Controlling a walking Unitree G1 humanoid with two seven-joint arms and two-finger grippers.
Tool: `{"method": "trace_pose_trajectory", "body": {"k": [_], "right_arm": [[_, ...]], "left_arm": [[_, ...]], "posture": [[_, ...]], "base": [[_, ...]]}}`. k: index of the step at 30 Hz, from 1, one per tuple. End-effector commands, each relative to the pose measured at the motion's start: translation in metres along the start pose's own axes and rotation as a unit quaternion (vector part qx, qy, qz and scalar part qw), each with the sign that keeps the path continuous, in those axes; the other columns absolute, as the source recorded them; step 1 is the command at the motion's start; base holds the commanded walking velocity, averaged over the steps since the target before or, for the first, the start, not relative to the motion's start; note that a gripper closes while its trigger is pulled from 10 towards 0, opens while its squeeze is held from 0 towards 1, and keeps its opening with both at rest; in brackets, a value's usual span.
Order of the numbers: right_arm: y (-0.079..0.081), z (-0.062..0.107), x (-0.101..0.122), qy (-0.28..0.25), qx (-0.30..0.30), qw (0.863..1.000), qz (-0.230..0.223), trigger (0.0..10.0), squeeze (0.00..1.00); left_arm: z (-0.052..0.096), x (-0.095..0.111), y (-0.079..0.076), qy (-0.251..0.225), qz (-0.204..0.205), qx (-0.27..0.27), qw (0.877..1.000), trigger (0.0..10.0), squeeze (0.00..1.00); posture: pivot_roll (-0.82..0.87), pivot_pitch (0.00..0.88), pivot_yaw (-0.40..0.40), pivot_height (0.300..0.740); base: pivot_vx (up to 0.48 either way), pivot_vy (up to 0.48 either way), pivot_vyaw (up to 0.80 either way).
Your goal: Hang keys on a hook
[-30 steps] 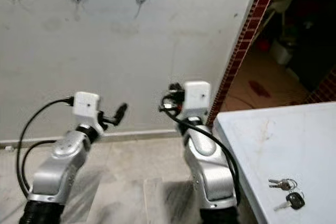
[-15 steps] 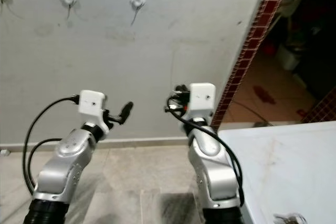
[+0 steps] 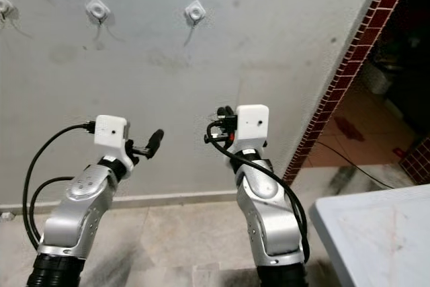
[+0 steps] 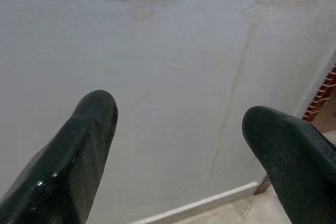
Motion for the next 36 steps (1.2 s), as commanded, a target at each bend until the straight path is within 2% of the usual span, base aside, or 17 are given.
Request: {"method": "trace_pose_trajectory", "body": {"k": [1, 8, 13, 21, 36], "right_arm": [[0.0007, -0.0033, 0.0066, -0.013, 0.000, 1.000, -0.004, 10.0, 0.00], [0.0017, -0.0047, 0.0079, -0.016, 0.002, 1.000, -0.003, 10.0, 0.00], [0.0018, -0.0048, 0.0082, -0.018, 0.002, 1.000, -0.002, 10.0, 0.00], [0.0019, -0.0053, 0.0094, -0.021, 0.002, 1.000, 0.002, 10.0, 0.00], [0.0017, -0.0032, 0.0086, -0.019, 0.000, 1.000, 0.006, 10.0, 0.00]], "left_arm": [[-0.0004, 0.0030, 0.0015, -0.002, -0.009, 0.000, 1.000, 10.0, 0.00], [-0.0013, 0.0029, 0.0015, -0.002, -0.014, -0.001, 1.000, 10.0, 0.00], [-0.0023, 0.0004, 0.0049, 0.002, -0.012, 0.021, 1.000, 10.0, 0.00], [-0.0033, 0.0048, -0.0006, -0.011, -0.017, 0.002, 1.000, 10.0, 0.00], [-0.0032, 0.0025, -0.0033, -0.009, -0.010, -0.003, 1.000, 10.0, 0.00]], "posture": [[0.17, 0.000, -0.060, 0.740], [0.17, 0.000, -0.060, 0.740], [0.17, 0.000, -0.060, 0.740], [0.17, 0.000, -0.063, 0.740], [0.16, 0.000, -0.062, 0.740]], "base": [[0.307, 0.371, 0.00], [0.340, 0.288, 0.00], [0.000, 0.000, 0.00], [0.000, 0.000, 0.00], [0.000, -0.385, 0.00]]}}
Point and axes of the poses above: a point about 5 cm out from each wrist's last joint towards the gripper, its own z axis pointing back from the gripper into the wrist, its own x axis along the axis of the wrist's last joint, y = z × x, the point moved 1 cm from there along -z, pointing out of the wrist towards the gripper, and after that the axes turned 7 degrees about z, right-handed, at the moved point
